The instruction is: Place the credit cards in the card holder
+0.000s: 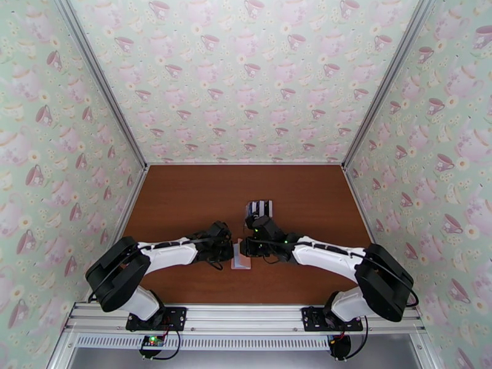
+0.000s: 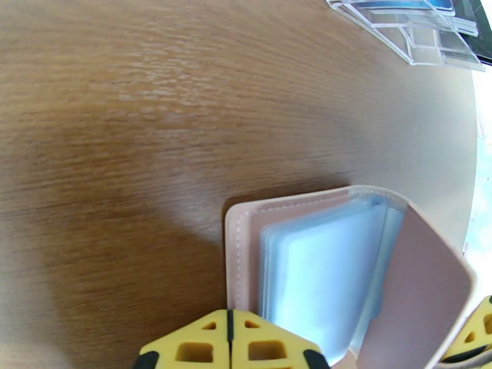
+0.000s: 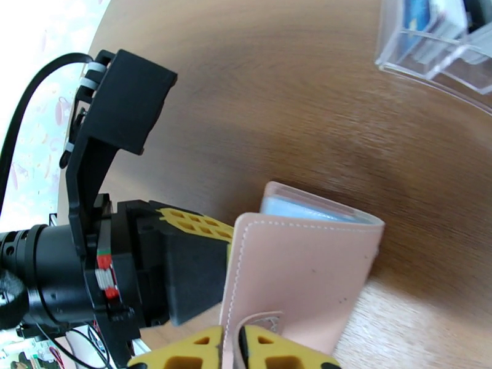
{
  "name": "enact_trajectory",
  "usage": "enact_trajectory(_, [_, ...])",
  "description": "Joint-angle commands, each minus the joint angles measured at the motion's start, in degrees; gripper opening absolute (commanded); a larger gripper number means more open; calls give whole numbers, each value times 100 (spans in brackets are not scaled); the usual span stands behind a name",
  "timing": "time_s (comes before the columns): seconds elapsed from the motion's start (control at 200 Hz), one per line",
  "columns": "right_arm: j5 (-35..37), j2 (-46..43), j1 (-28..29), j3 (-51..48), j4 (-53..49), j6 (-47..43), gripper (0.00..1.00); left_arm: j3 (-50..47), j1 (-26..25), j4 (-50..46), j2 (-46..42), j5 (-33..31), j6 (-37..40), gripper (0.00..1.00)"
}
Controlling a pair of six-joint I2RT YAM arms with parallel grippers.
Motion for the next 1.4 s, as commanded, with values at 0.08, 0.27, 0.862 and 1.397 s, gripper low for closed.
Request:
enact_trajectory(0.08, [-153, 318, 115, 183, 325, 162, 23, -44, 2, -262, -54, 72, 28, 6])
enact_trajectory(0.27, [-223, 572, 115, 171, 506, 234, 26, -44, 178, -663, -342, -120, 253, 8])
enact_trajectory(0.862, [-523, 1242, 113, 256, 970, 448, 34, -468, 640, -1015, -1060, -289, 370, 15])
enact_trajectory(1.397, [-619, 1307, 111, 234, 1151, 514, 72, -484, 868, -1151, -1324, -245, 472, 16])
